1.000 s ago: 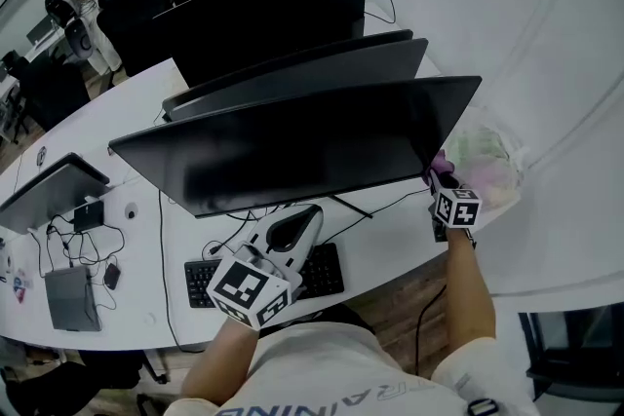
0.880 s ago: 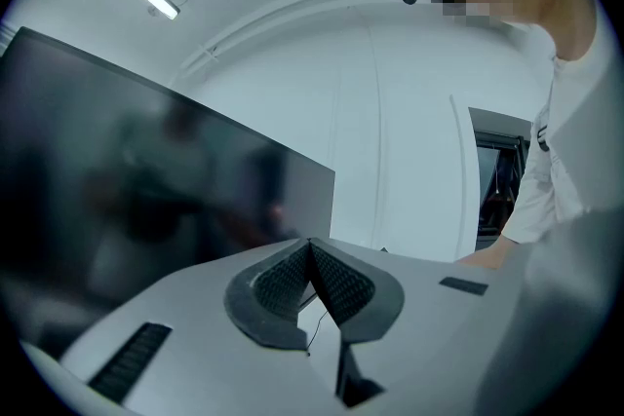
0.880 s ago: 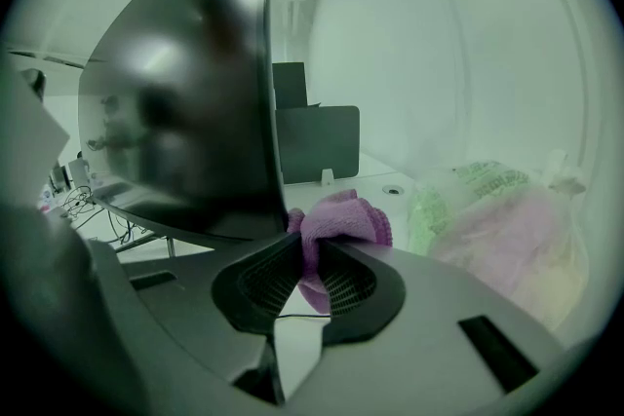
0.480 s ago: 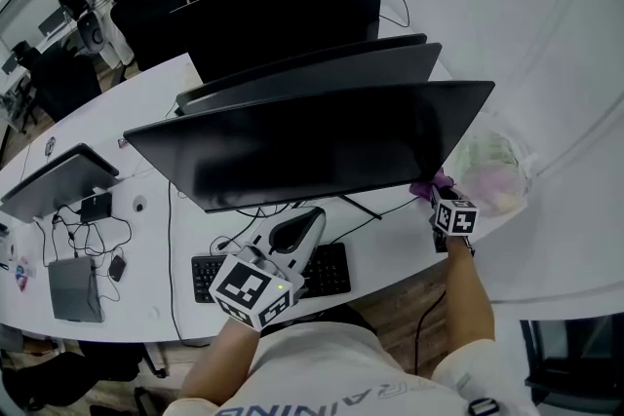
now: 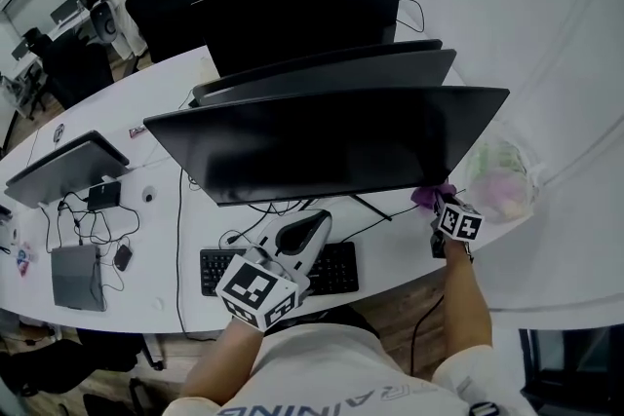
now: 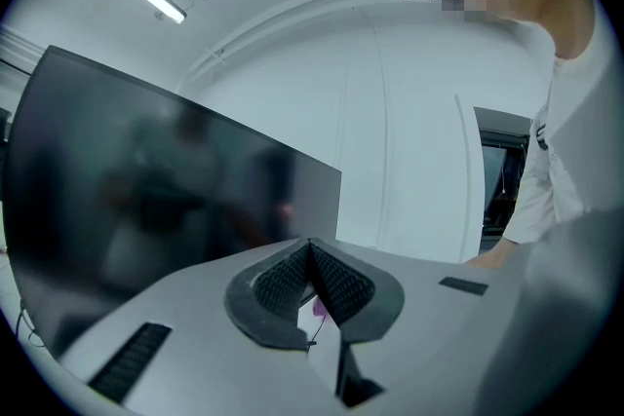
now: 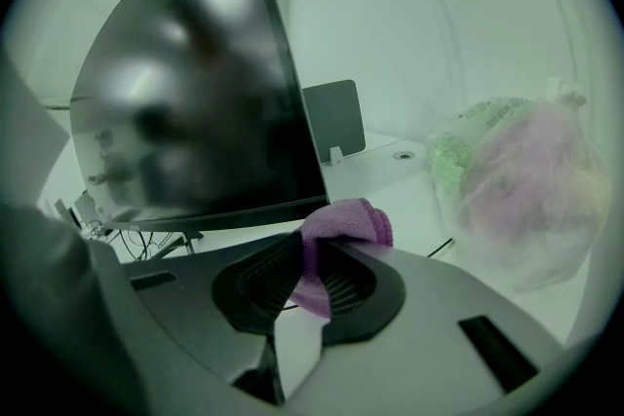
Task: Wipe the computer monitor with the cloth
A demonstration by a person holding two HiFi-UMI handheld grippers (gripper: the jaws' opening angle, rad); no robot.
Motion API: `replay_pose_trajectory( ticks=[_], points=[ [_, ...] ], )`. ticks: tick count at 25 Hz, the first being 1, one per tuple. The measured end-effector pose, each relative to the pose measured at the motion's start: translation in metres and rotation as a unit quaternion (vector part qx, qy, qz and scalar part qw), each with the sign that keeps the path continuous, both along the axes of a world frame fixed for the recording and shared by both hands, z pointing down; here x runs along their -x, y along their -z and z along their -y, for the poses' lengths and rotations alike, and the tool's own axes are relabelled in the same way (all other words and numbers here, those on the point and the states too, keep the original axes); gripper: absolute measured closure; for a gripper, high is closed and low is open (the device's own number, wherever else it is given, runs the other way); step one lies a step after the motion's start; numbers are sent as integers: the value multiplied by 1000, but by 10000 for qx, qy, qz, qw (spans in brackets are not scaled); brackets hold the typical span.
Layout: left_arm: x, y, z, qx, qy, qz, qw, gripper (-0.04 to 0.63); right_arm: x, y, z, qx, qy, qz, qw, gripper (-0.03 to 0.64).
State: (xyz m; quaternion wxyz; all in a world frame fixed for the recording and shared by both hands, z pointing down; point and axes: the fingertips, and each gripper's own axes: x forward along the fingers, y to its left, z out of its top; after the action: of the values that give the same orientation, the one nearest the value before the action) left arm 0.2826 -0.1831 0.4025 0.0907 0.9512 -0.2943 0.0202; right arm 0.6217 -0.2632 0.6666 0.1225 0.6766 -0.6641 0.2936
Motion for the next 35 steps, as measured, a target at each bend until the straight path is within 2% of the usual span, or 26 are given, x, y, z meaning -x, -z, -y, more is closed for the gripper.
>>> replay_pose_trajectory(
  ticks=[4, 7, 21, 35],
  points=[
    [12, 2, -2, -7, 128, -13, 9999, 586, 4, 3, 1, -108, -252, 432, 9987, 554],
    [25, 3, -4, -9, 235, -8, 9997, 586, 18, 1, 2, -138, -159, 556, 9982, 554],
    [83, 6, -18, 22, 643, -64, 9979, 586, 115, 2, 6, -131, 591, 485, 9970, 554],
    [148, 8, -32, 66, 972, -137, 9952, 586, 192, 6, 8, -14, 1012, 406, 9940, 554]
  ],
)
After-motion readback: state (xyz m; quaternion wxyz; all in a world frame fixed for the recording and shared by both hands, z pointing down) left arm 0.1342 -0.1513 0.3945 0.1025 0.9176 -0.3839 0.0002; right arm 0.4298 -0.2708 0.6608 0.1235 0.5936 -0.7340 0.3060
